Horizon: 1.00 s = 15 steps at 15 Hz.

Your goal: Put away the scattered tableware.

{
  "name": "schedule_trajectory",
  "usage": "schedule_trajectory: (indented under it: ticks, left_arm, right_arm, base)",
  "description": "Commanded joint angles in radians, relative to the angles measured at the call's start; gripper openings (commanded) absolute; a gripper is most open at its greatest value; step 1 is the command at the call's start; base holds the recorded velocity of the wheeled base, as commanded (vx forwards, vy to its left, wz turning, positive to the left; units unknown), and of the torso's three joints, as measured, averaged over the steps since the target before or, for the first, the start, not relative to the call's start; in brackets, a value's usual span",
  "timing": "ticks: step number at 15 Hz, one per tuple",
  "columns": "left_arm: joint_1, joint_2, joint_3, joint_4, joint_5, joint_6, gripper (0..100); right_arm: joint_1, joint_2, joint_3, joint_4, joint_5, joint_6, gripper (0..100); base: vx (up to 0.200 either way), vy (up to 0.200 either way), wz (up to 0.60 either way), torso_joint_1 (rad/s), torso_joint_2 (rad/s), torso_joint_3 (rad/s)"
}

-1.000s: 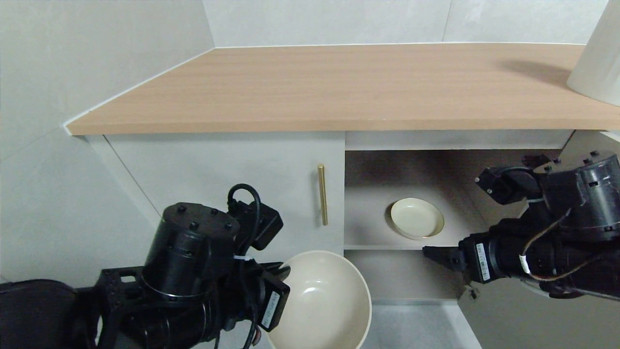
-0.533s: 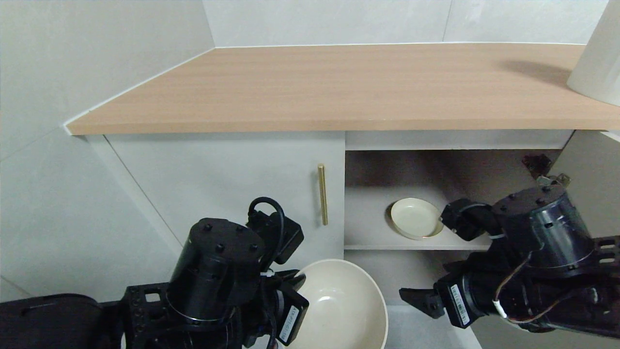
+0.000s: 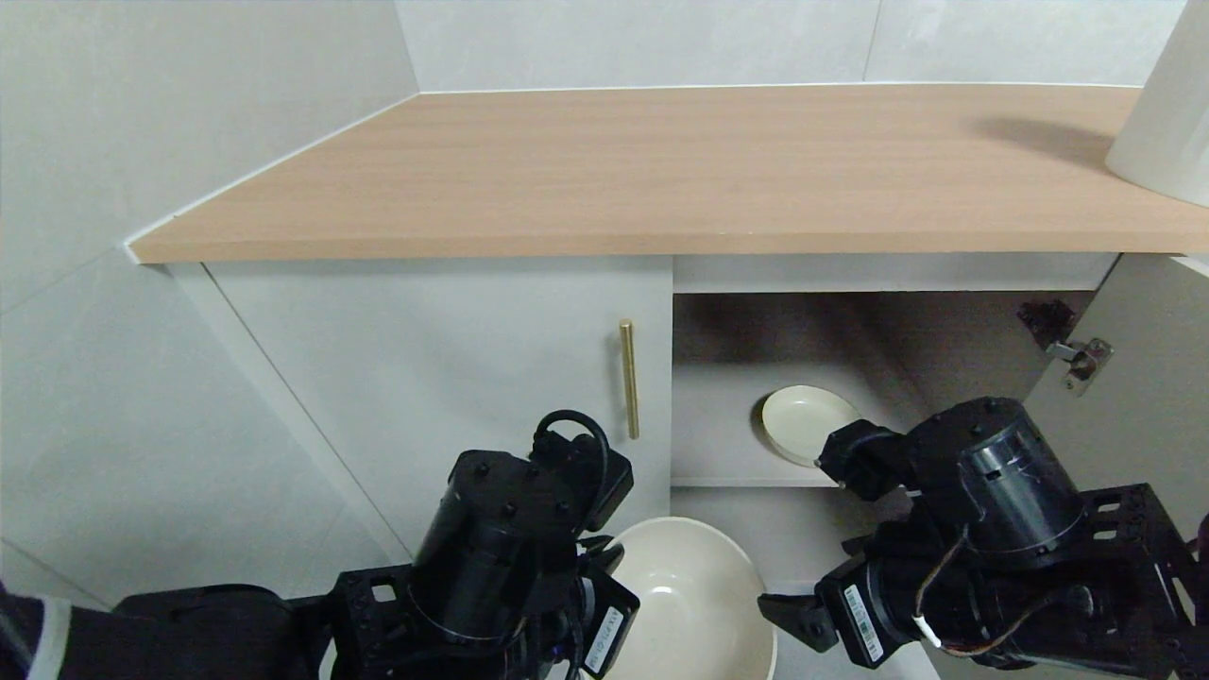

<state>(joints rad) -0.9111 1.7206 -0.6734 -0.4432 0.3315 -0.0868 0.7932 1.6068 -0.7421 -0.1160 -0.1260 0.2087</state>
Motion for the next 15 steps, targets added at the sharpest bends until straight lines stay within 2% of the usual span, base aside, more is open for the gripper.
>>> schedule_trajectory:
  ticks: [1, 6, 7, 15]
  left_arm:
    - [-0.011, 0.011, 0.002, -0.022, 0.001, -0.002, 0]
    - [-0.034, 0.008, 0.009, -0.054, 0.029, -0.004, 0]
    - [-0.035, 0.008, 0.009, -0.054, 0.029, -0.004, 0]
    - [-0.038, 0.010, 0.017, -0.078, 0.035, -0.004, 0]
  right_arm:
    - [0.009, 0.018, 0.006, -0.008, 0.000, 0.000, 100]
    - [0.009, 0.062, 0.013, -0.083, -0.006, 0.024, 100]
    - [0.009, 0.062, 0.013, -0.083, -0.007, 0.026, 0]
    - [0.009, 0.065, 0.013, -0.083, -0.006, 0.026, 0]
  base:
    - [0.000, 0.000, 0.00, 0.000, 0.00, 0.000]
    - [0.000, 0.000, 0.00, 0.000, 0.00, 0.000]
    - [0.000, 0.000, 0.00, 0.000, 0.00, 0.000]
    - [0.000, 0.000, 0.00, 0.000, 0.00, 0.000]
